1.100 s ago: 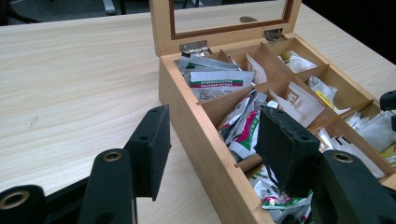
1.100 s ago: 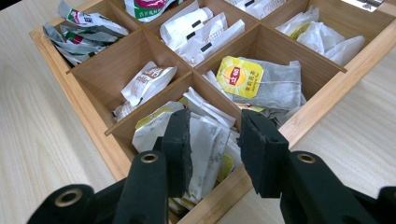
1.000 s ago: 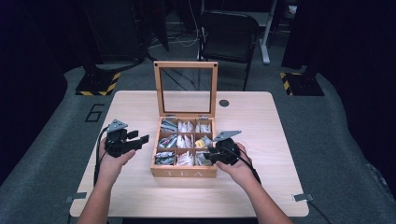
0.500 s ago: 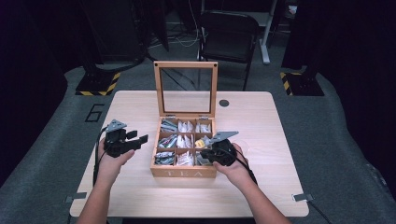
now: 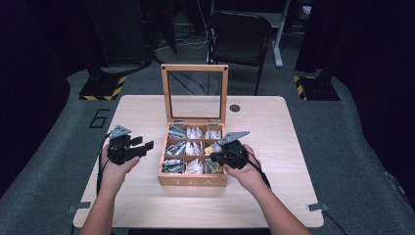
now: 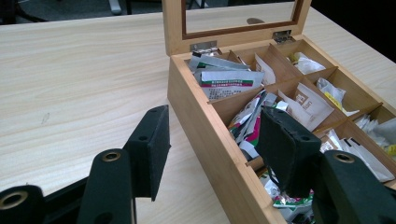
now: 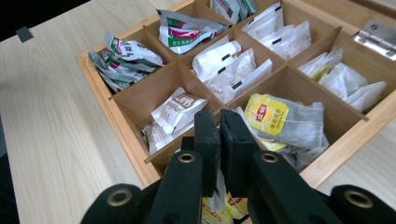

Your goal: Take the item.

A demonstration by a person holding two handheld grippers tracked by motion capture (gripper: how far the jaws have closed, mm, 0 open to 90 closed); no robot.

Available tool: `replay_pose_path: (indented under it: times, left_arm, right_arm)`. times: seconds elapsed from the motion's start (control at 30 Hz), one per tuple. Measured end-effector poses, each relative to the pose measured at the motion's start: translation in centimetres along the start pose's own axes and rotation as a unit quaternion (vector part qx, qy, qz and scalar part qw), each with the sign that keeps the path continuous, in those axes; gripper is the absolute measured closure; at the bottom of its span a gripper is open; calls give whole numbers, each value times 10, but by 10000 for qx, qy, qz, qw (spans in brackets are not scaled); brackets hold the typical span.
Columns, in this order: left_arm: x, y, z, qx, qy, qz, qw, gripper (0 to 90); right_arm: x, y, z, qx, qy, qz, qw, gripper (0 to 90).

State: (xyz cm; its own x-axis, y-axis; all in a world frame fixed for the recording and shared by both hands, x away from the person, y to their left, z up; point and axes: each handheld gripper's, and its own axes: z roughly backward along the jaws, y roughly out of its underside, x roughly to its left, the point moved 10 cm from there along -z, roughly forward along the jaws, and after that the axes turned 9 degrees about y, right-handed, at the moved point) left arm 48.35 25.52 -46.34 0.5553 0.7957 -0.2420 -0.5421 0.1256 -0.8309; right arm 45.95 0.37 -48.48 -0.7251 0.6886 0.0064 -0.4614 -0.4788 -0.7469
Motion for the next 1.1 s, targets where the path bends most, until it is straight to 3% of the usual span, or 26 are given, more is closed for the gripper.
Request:
replay_pose_path:
  times: [0.47, 1.1]
  left_arm:
    - [1, 1, -1, 7, 7, 43, 10000, 438]
    - [3, 3, -1, 15, -24, 45, 10000, 437]
  right_arm:
    - [-9, -33, 30, -234, 51, 146, 9996, 858]
    - [-36, -52, 69, -450, 338, 90, 9984, 860]
